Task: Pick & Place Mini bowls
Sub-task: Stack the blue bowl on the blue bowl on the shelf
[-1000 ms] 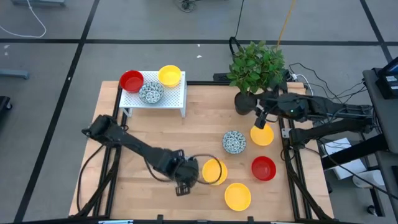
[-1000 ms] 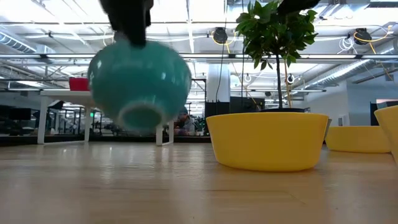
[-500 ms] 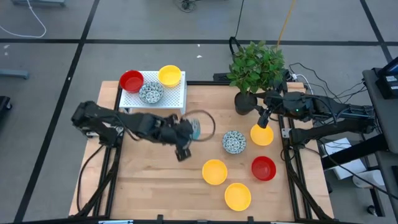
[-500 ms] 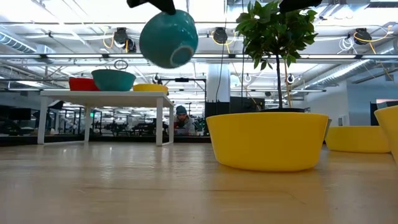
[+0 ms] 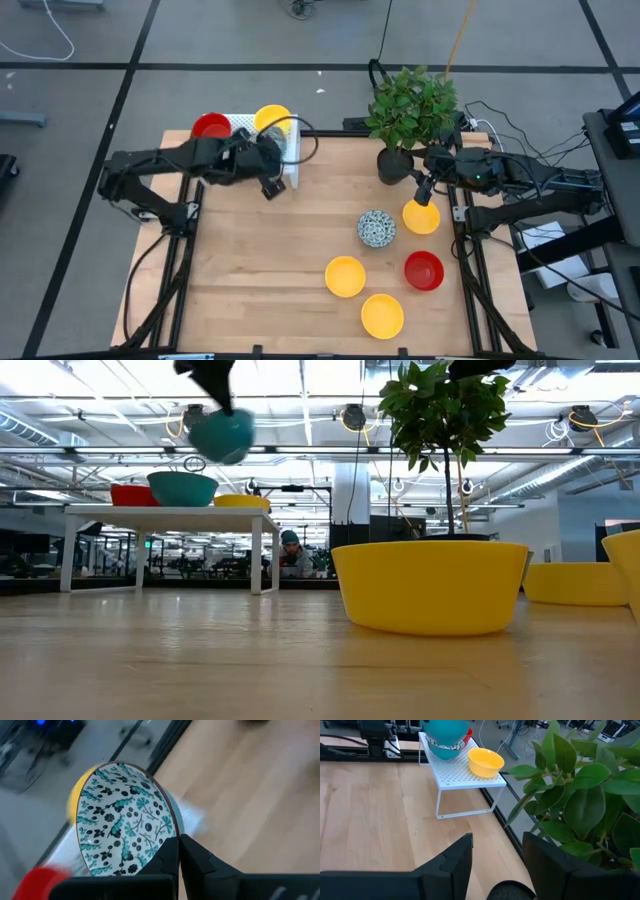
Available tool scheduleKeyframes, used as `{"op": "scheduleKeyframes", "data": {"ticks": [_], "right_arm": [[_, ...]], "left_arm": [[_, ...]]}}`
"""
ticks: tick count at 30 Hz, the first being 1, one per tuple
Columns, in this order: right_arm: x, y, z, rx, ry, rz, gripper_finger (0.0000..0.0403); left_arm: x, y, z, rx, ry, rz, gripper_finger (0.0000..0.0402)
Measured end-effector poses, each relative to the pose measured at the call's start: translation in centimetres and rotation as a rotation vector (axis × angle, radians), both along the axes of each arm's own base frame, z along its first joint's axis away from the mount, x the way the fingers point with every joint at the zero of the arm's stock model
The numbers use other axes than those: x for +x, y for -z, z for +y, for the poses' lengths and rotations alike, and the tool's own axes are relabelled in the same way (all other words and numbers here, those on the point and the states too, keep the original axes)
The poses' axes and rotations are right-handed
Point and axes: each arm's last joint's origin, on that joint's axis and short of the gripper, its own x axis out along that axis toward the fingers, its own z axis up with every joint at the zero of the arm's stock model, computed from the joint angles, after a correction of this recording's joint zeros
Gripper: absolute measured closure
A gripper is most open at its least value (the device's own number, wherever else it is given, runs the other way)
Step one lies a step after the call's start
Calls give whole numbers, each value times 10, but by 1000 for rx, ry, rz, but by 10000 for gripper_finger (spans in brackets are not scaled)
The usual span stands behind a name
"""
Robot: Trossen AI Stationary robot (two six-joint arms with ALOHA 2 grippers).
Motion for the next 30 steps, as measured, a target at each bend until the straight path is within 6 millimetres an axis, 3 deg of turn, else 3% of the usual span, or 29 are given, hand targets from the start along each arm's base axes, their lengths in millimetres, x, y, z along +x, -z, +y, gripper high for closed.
{"op": "scheduleKeyframes", "data": {"ticks": [6, 10, 30], "right_arm": [[1, -1, 0, -21, -9, -5, 243], [1, -1, 0, -32, -15, 3, 243], [4, -10, 0, -40, -16, -87, 243]], "left_arm": [[-18, 8, 24, -9, -111, 192, 398], [-24, 8, 35, -19, -156, 208, 396], [-18, 26, 58, -160, -115, 334, 391]]}}
